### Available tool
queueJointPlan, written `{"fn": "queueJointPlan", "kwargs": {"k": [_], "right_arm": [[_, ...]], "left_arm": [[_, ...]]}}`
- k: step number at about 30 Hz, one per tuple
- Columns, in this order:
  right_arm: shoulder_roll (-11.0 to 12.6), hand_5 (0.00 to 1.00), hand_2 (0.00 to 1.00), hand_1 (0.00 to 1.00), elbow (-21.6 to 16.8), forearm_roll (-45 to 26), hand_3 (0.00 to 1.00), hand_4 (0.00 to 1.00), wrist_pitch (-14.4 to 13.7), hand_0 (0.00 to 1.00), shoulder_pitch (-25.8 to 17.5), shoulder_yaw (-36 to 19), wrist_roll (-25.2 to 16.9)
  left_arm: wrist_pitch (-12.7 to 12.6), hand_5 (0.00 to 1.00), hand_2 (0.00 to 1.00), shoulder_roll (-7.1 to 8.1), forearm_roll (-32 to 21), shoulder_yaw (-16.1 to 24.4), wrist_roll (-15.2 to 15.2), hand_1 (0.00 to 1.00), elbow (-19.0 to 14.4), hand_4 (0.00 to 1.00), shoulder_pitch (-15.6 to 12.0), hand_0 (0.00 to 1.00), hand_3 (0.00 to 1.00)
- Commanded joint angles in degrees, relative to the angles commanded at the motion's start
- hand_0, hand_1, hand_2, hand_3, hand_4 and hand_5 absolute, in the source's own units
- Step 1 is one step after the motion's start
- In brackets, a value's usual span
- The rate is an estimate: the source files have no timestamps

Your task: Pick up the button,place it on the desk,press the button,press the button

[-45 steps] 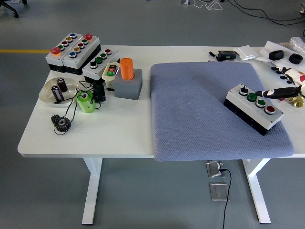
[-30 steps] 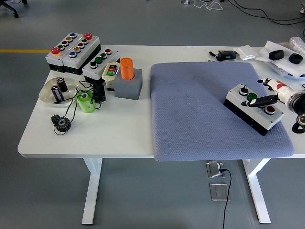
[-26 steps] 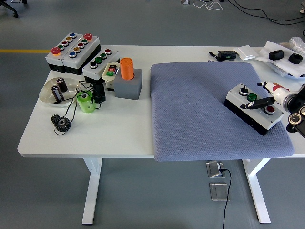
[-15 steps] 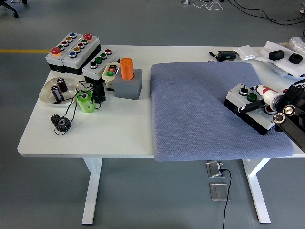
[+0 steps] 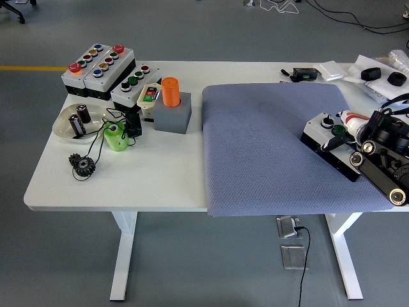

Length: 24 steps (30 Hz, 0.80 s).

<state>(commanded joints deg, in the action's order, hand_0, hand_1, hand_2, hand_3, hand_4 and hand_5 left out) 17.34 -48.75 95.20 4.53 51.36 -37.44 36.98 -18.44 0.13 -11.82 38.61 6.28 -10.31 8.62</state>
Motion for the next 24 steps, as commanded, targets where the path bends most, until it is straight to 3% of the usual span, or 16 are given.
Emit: {"fn": "queueJointPlan", "kwargs": {"k": [1,2,7,8,10,13,14,19,20,24], "right_arm": [[-0.1,0.320,0.648,0.602,0.3,0.1,0.865,0.974,0.4,0.661,0.2,0.8,0.0],[-0.1,0.305,0.545,0.498,0.7,0.1,0.773,0.954,0.7,0.528,0.3,1.4,0.0],[-0.2,0.305,0.545,0.498,1.9,0.2,0.773,0.954,1.3,0.528,0.6,2.7,0.0],[-0.2,0.319,0.504,0.463,2.1,0.2,0.682,0.952,1.3,0.500,0.6,2.9,0.0],[-0.2,0.319,0.504,0.463,2.3,0.5,0.682,0.952,1.0,0.500,0.7,3.3,0.0],[-0.1,0.319,0.504,0.463,2.3,0.9,0.682,0.952,-0.9,0.500,0.9,4.5,0.0],[0.0,0.153,0.284,0.195,2.2,1.0,0.413,0.801,-1.7,0.281,0.9,4.8,0.0],[0.9,0.153,0.284,0.195,0.8,3.0,0.413,0.801,-6.7,0.281,1.1,6.6,0.0],[1.1,0.083,0.236,0.114,0.5,3.0,0.364,0.721,-7.2,0.150,1.2,6.9,0.0],[2.6,0.083,0.236,0.114,-1.1,3.0,0.364,0.721,-9.2,0.150,1.5,9.1,0.0]], "left_arm": [[0.0,0.952,0.725,-0.03,0.1,0.0,0.0,0.706,0.0,0.320,-0.1,0.652,0.509],[0.0,0.951,0.726,-0.05,0.1,0.0,-0.1,0.705,0.0,0.320,-0.1,0.652,0.509],[0.0,0.951,0.726,-0.05,0.0,-0.1,0.0,0.705,0.0,0.320,-0.2,0.652,0.509],[0.0,0.947,0.726,-0.05,0.0,-0.1,0.0,0.705,0.0,0.319,-0.2,0.653,0.509],[0.0,0.947,0.726,-0.04,0.1,-0.1,0.0,0.705,0.0,0.319,-0.2,0.653,0.509],[-0.1,0.947,0.726,-0.06,0.2,0.1,0.0,0.705,0.0,0.319,-0.2,0.653,0.509],[-0.1,0.947,0.727,-0.06,0.2,0.1,0.0,0.706,0.0,0.319,-0.2,0.653,0.509],[-0.1,0.947,0.727,-0.06,0.5,0.4,-0.1,0.706,0.0,0.319,-0.3,0.653,0.509],[-0.2,0.946,0.727,-0.06,0.6,0.4,-0.1,0.706,0.0,0.319,-0.3,0.653,0.509],[-0.2,0.946,0.727,-0.05,0.6,0.6,-0.1,0.706,0.0,0.319,-0.3,0.653,0.509]]}}
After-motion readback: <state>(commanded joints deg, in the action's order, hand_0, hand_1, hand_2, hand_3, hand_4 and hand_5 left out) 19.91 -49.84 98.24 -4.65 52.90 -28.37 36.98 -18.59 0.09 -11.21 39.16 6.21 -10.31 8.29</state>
